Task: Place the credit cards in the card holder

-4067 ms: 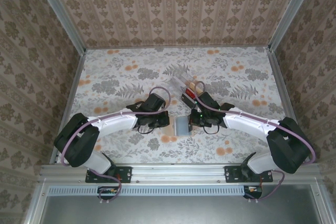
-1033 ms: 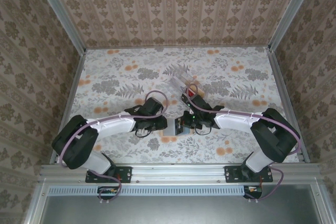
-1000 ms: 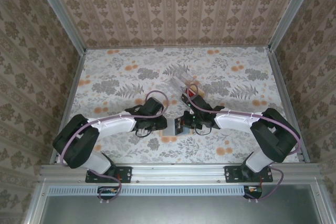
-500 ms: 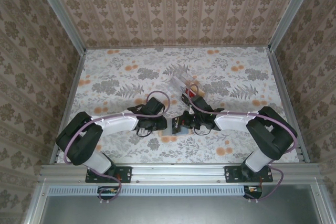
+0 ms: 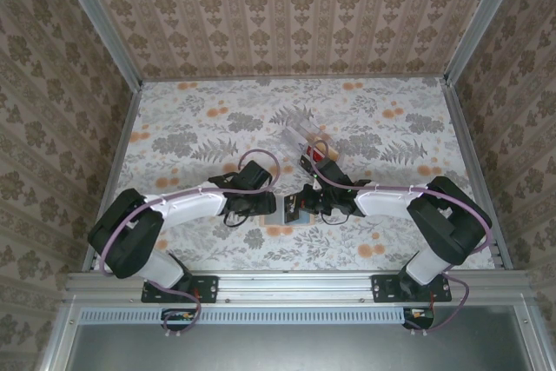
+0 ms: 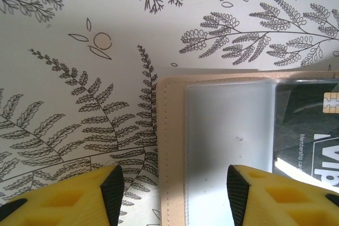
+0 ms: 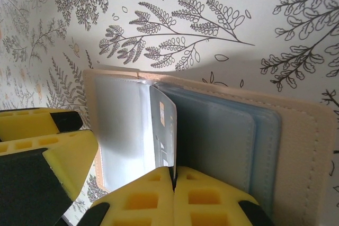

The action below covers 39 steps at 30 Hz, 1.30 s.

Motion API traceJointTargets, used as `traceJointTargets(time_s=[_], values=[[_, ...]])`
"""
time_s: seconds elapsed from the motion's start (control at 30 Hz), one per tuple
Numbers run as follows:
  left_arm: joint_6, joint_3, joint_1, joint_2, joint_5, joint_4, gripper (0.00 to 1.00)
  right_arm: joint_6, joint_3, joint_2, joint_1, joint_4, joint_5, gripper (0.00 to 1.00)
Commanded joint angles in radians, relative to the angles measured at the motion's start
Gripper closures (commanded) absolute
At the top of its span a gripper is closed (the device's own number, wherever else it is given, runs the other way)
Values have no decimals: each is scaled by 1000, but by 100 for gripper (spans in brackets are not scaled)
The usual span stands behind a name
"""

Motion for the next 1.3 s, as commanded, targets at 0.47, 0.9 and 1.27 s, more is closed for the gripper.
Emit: traceJointTargets(time_s=[0.47,0.9,1.27], values=[[26,27,-12,102,38,-1,71,73,-75,-49,-3,26,2,94],[28,54,-35,138,48,-9,76,168,-130,23,11,230,-28,94],[18,58,-44,134,39,-19,76,211,-145,51,31,343,-39,94]])
